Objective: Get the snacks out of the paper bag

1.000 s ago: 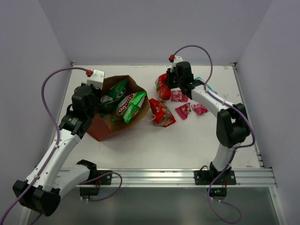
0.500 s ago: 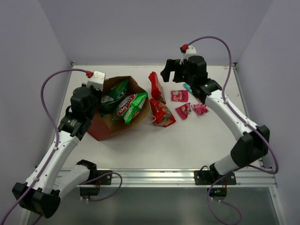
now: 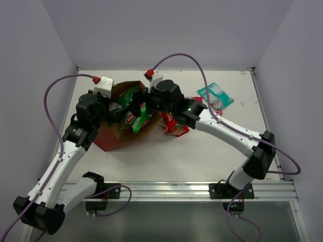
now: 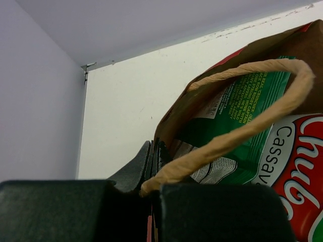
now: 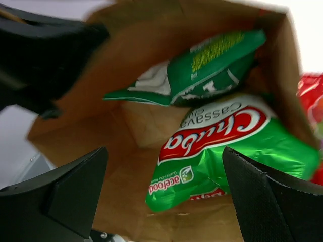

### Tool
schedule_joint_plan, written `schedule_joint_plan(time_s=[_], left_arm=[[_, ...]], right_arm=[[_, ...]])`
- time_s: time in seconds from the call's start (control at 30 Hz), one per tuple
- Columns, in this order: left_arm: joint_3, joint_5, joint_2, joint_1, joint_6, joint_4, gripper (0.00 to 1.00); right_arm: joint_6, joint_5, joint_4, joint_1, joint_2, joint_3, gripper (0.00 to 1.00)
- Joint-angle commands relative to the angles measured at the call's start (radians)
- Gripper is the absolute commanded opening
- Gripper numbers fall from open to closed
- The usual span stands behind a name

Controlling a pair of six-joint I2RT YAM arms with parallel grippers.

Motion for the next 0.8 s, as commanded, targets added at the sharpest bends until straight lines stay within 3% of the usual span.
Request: schedule_joint_plan(time_s=[0.0, 0.23, 0.53, 0.63, 0.73, 0.77], left_arm=[[0.026, 0.009, -0.022, 0.005, -0.041, 0.040, 0.00], [0.019, 0.051, -0.026, 0.005, -0.078, 0.034, 0.00], [0.012, 0.095, -0.047, 0.003, -0.078, 0.029, 0.00], [0.008, 0.112, -0.056, 0.005, -0.073, 0.029, 0.00], [0.005, 0.112, -0.061, 0.005, -0.068, 0.031, 0.00], [0.003, 0.108, -0.061, 0.003, -0.064, 0.029, 0.00]], right_arm=[[0.172, 0.037, 0.029, 0.006, 0.058, 0.018, 0.98], [0.410, 0.096, 0.153, 0.006, 0.162, 0.053, 0.98], [0.516, 0.121, -0.015, 0.005, 0.441, 0.297, 0.97], [0.528, 0.106, -0.015, 0.003, 0.478, 0.304, 0.89], [0.519, 0.089, 0.004, 0.000, 0.465, 0.278, 0.62], [0.505, 0.081, 0.033, -0.003, 0.454, 0.264, 0.45]])
